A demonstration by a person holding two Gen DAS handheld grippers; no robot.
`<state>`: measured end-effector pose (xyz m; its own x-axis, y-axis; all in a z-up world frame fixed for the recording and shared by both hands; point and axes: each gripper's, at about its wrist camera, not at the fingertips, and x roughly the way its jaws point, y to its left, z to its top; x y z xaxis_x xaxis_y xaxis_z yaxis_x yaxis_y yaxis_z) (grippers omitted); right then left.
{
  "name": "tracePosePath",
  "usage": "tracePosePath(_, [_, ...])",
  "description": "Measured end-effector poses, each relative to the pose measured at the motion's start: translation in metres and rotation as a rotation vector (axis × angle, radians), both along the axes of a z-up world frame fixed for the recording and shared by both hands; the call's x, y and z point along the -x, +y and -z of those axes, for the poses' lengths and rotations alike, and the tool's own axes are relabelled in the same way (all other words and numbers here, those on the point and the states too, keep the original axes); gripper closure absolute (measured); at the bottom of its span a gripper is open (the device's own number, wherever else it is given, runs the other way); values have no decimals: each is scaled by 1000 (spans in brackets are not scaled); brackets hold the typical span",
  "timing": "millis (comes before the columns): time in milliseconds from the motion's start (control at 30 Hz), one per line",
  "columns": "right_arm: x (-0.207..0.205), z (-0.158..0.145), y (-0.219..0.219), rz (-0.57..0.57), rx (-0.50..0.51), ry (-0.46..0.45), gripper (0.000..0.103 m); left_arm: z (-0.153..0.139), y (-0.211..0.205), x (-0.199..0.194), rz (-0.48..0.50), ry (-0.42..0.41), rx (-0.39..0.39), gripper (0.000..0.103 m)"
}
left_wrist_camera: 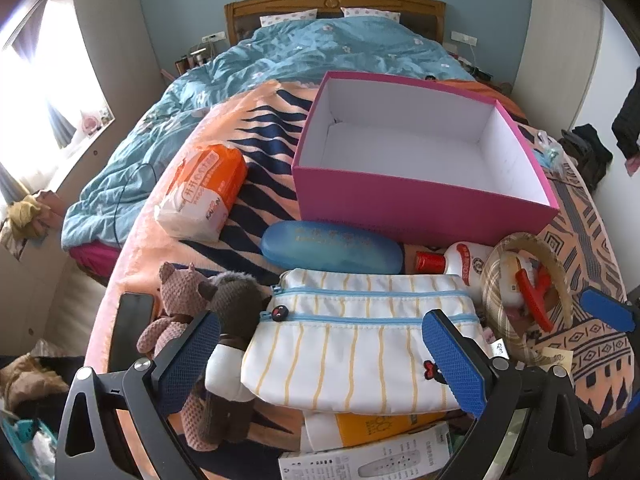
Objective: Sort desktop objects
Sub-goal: 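Move the right tool toward the white striped Pingu pouch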
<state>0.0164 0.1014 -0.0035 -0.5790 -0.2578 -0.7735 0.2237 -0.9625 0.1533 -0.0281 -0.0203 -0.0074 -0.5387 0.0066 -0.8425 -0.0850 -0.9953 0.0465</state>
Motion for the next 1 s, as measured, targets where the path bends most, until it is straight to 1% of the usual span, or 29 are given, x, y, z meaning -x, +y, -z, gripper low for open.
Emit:
tracePosePath(233, [3, 2, -2, -5, 10, -11, 0, 2, -4, 1, -9, -8, -1, 0])
tracePosePath(267, [3, 2, -2, -6, 12, -14, 0, 2, -4, 1, -66, -10, -8, 0])
tracePosePath(567, [4, 5, -5, -28, 23, -28, 1, 3, -6, 1, -71, -14, -9, 0])
tracePosePath(1000, [6, 6, -9, -28, 23, -40, 1, 6, -9, 1, -81, -19, -6, 0])
